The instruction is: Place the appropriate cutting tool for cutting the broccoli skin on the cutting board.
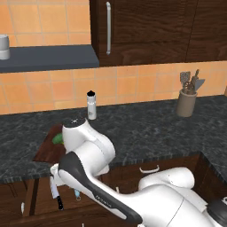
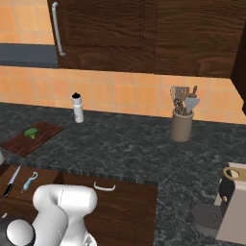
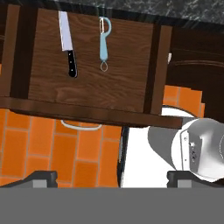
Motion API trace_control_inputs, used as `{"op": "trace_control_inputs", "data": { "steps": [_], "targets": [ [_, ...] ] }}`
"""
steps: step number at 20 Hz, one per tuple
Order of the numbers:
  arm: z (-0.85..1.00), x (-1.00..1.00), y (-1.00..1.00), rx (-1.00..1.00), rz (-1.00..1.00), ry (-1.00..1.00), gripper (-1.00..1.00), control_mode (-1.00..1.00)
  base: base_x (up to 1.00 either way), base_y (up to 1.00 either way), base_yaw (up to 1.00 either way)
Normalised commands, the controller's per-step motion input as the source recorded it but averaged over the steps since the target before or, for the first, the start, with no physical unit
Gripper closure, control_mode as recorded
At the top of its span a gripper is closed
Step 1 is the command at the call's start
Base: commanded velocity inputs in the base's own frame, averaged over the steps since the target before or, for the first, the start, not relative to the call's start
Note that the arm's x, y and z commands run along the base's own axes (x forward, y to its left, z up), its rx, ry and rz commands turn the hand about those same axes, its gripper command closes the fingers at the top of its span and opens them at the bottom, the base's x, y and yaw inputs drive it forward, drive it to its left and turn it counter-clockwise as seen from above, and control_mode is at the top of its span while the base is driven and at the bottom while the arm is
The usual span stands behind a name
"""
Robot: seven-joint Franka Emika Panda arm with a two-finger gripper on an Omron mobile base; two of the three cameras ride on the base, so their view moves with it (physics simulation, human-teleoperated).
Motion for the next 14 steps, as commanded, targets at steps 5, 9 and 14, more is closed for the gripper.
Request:
{"op": "trace_control_inputs", "data": {
  "steps": [5, 9, 14],
  "targets": [
    [-0.32, 0.1, 0.25, 0.0, 0.0, 0.0, -1.0, -1.0, 0.0, 0.0, 0.0],
    [-0.3, 0.26, 0.03, 0.0, -0.02, 0.0, -1.0, -1.0, 0.0, 0.0, 0.0],
    [-0.37, 0.19, 0.0, 0.0, -0.04, 0.0, -1.0, -1.0, 0.0, 0.0, 0.0]
  ]
}}
